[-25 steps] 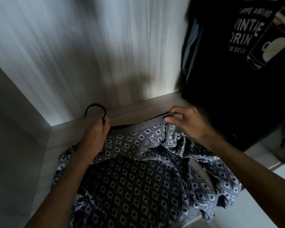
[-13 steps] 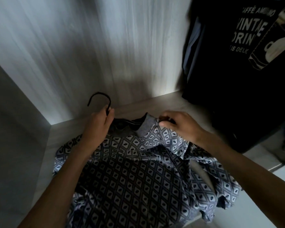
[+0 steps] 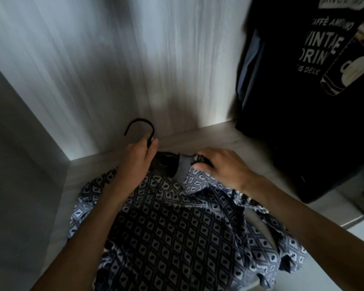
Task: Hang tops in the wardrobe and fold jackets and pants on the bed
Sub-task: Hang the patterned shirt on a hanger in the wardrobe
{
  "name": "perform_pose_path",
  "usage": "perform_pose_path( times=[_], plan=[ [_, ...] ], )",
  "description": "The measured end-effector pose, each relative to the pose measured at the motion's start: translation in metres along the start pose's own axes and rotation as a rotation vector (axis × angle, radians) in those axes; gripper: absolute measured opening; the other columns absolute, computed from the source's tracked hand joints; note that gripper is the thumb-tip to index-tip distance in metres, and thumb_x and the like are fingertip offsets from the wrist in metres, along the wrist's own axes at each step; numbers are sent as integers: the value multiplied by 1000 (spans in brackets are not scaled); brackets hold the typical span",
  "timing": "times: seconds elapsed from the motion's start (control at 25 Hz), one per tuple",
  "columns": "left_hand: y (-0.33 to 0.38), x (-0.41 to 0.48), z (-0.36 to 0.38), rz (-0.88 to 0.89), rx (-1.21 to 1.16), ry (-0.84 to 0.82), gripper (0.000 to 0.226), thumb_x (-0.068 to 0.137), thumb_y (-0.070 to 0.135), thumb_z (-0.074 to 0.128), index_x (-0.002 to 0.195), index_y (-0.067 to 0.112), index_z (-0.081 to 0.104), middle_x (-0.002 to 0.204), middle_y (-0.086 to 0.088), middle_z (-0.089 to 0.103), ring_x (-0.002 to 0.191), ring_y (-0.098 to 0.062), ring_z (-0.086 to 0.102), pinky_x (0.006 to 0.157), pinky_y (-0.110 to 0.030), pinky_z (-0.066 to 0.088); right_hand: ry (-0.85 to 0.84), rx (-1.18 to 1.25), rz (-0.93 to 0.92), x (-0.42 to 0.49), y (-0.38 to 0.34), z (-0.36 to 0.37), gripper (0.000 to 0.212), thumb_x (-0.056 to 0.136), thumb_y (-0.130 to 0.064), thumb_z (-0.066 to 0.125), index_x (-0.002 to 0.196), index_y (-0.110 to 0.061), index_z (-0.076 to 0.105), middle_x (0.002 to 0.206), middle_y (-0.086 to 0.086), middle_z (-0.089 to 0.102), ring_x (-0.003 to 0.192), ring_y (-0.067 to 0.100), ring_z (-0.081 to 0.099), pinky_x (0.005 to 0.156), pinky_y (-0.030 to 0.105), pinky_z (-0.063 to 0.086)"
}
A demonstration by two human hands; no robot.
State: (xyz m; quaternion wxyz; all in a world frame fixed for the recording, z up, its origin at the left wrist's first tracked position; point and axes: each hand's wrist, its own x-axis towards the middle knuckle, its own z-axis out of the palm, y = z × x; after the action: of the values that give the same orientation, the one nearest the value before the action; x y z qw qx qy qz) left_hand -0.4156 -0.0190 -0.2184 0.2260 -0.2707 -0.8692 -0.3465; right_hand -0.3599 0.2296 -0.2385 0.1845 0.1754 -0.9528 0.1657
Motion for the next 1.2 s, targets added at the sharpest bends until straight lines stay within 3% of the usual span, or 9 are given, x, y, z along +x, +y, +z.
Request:
perform_pose_path(
  times=[0.16,0.24,0.32,0.4,0.52,0.6,0.76,0.92,1.2],
  plan=[
    [-2,1,-13,-82,-145,-83,48,97,58,41,95,13,56,80,0,62,77,-16,61,69,-33,43,93,-86,-66,5,-14,5,66,93,-66,18,101,-17,61,88,8,70,80,35,67,58,36,45],
    [-23,-7,-29,-84,7,-112,49,97,58,38,101,14,60,84,-1,65,82,-20,62,68,-33,41,153,-36,-2,4,-3,3,68,94,-68,13,100,-18,59,87,10,70,78,37,67,58,39,48],
    [-43,-20,-45,-4,233,-69,58,99,60,28,94,13,62,78,-6,66,74,-26,63,62,-29,32,192,-22,24,4,9,0,71,93,-70,10,101,-19,59,87,10,70,77,38,67,58,39,48],
    [-57,-28,-56,64,348,-47,61,100,61,21,84,15,58,69,-4,61,63,-23,59,58,-27,26,239,-66,-10,6,16,-3,68,95,-68,13,100,-18,59,83,8,70,74,37,68,55,36,46],
    [-61,-28,-66,62,423,-56,51,101,57,22,82,20,51,69,6,47,62,-16,49,56,-29,28,279,-74,4,8,26,-8,47,97,-61,23,103,-24,50,83,6,70,75,35,68,55,35,45],
    [-58,-23,-67,95,416,-32,45,101,55,24,82,22,48,70,10,43,62,-12,44,56,-29,28,296,-93,15,8,30,-11,44,97,-59,25,102,-24,51,83,4,70,75,34,68,54,33,43],
    [-46,-5,-59,172,484,-57,39,100,53,28,90,21,48,66,1,58,56,-21,57,49,-26,33,342,-176,-43,15,25,-23,45,99,-55,28,104,-21,57,84,1,70,75,29,68,52,31,40],
    [-43,0,-59,126,522,25,53,102,56,18,85,17,50,57,1,58,47,-20,56,47,-23,29,405,-244,-60,11,32,-37,34,100,-50,30,103,-26,53,83,-3,70,71,21,69,49,28,42],
    [-42,7,-54,90,484,116,55,100,57,25,86,15,58,71,-3,60,63,-23,58,52,-30,40,413,-266,-42,7,34,-44,31,99,-44,40,96,-19,58,82,-2,65,73,23,65,57,33,46]
  ],
)
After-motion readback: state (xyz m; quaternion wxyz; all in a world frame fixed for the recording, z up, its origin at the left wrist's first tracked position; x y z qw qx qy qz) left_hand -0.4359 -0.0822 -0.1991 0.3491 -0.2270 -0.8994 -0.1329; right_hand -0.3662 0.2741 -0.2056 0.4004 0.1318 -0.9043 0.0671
